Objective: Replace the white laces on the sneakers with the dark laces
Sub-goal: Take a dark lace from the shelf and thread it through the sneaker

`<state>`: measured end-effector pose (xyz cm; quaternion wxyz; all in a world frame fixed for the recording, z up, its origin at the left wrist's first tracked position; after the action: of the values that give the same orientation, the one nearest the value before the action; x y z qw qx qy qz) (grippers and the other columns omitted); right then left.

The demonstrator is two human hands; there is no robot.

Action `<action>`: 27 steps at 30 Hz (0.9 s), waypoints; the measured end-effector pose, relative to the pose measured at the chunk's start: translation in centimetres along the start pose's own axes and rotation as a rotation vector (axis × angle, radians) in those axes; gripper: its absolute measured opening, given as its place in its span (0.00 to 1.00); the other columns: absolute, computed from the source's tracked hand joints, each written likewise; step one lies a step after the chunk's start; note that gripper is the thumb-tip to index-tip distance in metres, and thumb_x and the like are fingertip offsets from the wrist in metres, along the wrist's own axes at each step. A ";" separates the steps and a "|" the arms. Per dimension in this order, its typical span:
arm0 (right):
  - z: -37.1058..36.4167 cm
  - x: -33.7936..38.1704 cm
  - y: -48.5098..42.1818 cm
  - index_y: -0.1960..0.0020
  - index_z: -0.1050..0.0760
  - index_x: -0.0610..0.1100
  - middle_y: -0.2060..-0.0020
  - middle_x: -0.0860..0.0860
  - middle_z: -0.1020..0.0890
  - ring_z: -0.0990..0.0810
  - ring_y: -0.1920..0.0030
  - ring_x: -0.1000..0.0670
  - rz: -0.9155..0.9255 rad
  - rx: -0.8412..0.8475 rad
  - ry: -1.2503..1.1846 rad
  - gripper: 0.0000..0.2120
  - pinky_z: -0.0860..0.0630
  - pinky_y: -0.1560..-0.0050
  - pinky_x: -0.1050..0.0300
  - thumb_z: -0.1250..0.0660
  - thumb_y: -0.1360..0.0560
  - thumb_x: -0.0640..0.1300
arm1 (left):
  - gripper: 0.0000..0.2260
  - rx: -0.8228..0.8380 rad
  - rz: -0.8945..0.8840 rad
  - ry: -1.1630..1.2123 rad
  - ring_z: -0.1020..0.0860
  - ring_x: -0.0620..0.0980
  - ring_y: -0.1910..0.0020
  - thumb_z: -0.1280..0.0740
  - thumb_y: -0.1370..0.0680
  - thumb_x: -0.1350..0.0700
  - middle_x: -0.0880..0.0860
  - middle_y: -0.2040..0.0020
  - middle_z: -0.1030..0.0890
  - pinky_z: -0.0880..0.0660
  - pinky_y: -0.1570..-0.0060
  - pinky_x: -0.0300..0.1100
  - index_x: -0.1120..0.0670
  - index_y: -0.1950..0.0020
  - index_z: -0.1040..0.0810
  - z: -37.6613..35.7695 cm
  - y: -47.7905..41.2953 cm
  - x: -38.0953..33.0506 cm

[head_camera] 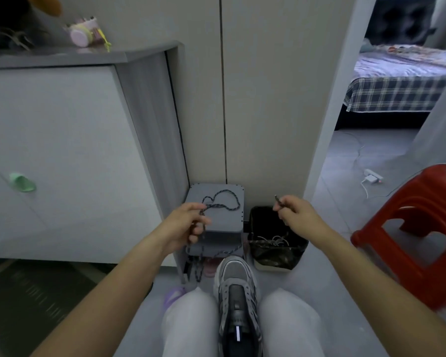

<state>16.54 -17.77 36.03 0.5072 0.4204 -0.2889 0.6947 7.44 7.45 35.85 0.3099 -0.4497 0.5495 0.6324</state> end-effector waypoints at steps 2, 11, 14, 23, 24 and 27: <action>-2.2 2.1 1.5 0.60 0.26 0.49 0.69 0.52 0.25 0.28 0.68 0.54 0.047 0.055 -0.007 0.09 0.31 0.64 0.60 0.37 0.23 0.40 | 0.12 0.082 -0.007 0.112 0.31 0.45 0.73 0.44 0.21 0.66 0.56 0.55 0.18 0.37 0.78 0.35 0.56 0.39 0.31 -1.9 1.2 -0.9; -9.4 4.4 4.5 0.64 0.22 0.46 0.80 0.54 0.36 0.39 0.80 0.55 -0.178 0.245 -0.397 0.20 0.41 0.77 0.63 0.39 0.24 0.59 | 0.20 0.035 -0.159 -0.302 0.29 0.44 0.73 0.36 0.22 0.58 0.52 0.68 0.23 0.36 0.78 0.34 0.57 0.31 0.36 -4.5 2.8 -0.8; -9.9 4.0 4.0 0.68 0.25 0.47 0.79 0.52 0.37 0.41 0.79 0.55 -0.273 0.220 -0.543 0.14 0.44 0.77 0.62 0.32 0.25 0.51 | 0.21 0.021 -0.205 -0.410 0.27 0.44 0.72 0.38 0.21 0.58 0.51 0.70 0.23 0.33 0.76 0.32 0.56 0.30 0.39 -4.4 3.3 0.1; -9.4 3.9 2.5 0.57 0.20 0.36 0.81 0.56 0.29 0.34 0.80 0.59 -0.210 0.002 -0.468 0.08 0.37 0.79 0.66 0.29 0.28 0.42 | 0.08 -0.022 -0.207 -0.131 0.30 0.43 0.77 0.39 0.20 0.62 0.54 0.61 0.16 0.34 0.79 0.35 0.56 0.42 0.27 -2.7 6.0 2.8; -9.0 3.3 2.1 0.56 0.19 0.37 0.79 0.55 0.29 0.35 0.79 0.57 -0.229 -0.013 -0.440 0.09 0.37 0.78 0.64 0.29 0.28 0.44 | 0.06 -0.007 -0.184 -0.196 0.29 0.43 0.77 0.39 0.20 0.61 0.53 0.62 0.17 0.34 0.78 0.36 0.56 0.45 0.25 -2.4 6.4 3.4; -8.1 2.6 1.5 0.57 0.19 0.37 0.75 0.52 0.29 0.37 0.76 0.56 -0.224 0.003 -0.369 0.09 0.38 0.76 0.62 0.29 0.28 0.44 | 0.10 0.095 -0.081 -0.442 0.30 0.43 0.77 0.38 0.20 0.54 0.50 0.70 0.20 0.34 0.75 0.37 0.58 0.54 0.21 -1.4 7.3 5.6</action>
<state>12.40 -10.33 34.45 0.5189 0.5707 -0.3275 0.5457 -0.99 3.97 33.84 0.4686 -0.3067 0.4791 0.6759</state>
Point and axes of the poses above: each hand's wrist, its own y-axis away from the middle knuckle, its own z-axis out of the back of the hand, x = y × z, the point moved 4 cm from there along -y, towards the middle knuckle
